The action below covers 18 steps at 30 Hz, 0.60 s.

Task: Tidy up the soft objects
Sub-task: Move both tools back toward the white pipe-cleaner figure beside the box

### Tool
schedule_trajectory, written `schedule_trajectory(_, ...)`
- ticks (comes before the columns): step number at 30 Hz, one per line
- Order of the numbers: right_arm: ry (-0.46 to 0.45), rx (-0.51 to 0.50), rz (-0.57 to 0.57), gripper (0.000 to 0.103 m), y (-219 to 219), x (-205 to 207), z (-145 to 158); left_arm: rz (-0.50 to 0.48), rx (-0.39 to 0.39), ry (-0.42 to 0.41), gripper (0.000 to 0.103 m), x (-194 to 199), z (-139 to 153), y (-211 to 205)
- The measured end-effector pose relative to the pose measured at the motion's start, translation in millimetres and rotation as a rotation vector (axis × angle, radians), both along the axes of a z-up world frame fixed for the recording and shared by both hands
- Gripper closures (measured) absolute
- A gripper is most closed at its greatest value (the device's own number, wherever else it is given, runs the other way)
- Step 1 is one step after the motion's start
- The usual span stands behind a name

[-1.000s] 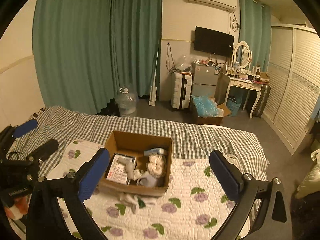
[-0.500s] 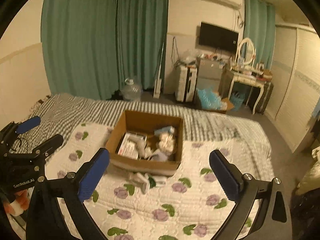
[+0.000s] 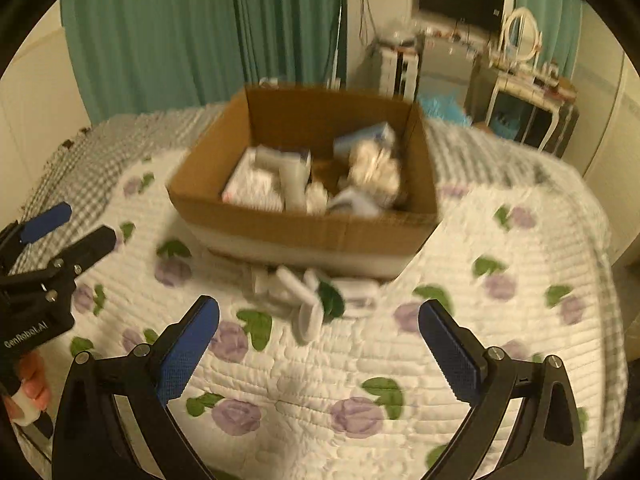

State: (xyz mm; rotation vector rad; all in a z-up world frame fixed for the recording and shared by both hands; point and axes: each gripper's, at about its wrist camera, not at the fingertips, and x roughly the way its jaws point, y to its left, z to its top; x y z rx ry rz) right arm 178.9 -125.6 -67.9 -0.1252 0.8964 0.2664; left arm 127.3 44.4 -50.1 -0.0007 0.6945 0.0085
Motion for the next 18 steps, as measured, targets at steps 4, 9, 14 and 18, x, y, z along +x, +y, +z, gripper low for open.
schedule_trajectory(4,0.067,0.012,-0.005,0.002,6.1,16.8,-36.6,0.003,-0.039,0.045,0.013,13.7,-28.1,4.9)
schedule_trajectory(9,0.114,0.014,-0.01,0.002,10.0,35.0,-65.5,-0.017,-0.053,0.099,0.013,28.6,-56.3,6.2)
schedule_trajectory(14,0.137,0.023,-0.027,0.002,9.0,49.9,-80.5,-0.019,-0.085,0.144,0.014,38.7,-72.0,9.7)
schedule_trajectory(18,0.145,0.044,-0.046,0.004,2.6,59.1,-86.3,-0.018,-0.101,0.157,0.014,39.5,-76.7,11.5)
